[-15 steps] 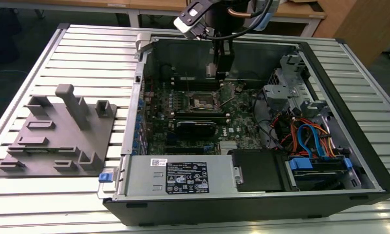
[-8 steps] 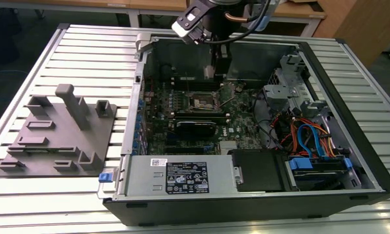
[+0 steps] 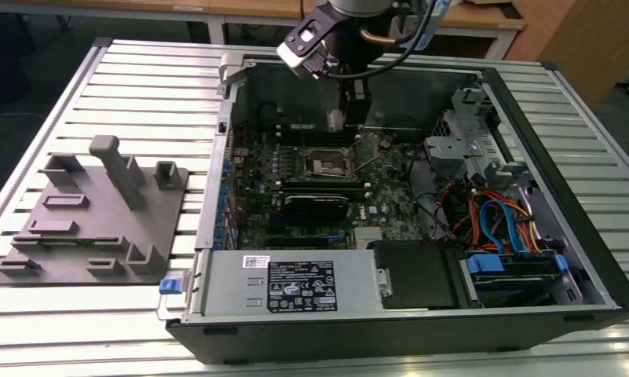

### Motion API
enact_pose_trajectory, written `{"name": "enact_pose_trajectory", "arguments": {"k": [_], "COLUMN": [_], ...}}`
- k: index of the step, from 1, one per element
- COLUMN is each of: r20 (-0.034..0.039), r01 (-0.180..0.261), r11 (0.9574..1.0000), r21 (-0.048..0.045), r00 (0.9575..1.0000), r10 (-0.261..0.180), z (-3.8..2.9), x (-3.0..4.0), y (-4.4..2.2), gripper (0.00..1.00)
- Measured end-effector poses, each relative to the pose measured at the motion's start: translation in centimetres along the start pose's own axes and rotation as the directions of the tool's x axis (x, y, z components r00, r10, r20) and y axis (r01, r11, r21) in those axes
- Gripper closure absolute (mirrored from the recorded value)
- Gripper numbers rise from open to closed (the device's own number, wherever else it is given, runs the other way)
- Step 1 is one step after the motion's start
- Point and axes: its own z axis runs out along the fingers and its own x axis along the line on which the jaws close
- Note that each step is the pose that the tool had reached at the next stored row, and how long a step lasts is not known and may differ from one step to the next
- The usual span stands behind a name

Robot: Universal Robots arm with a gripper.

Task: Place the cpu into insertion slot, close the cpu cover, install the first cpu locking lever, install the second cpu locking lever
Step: 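Place the cpu into insertion slot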

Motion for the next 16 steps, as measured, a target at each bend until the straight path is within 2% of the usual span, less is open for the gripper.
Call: {"name": "enact_pose_trajectory", "arguments": {"k": [16], "r20": [-0.0024], "r01": [0.0], "r11": [1.0], "r21": [0.0005], "r00": [1.0], "r10": [0.0], "z": [0.4], "x": [0.0], "y": [-0.04], "gripper": [0.46]}}
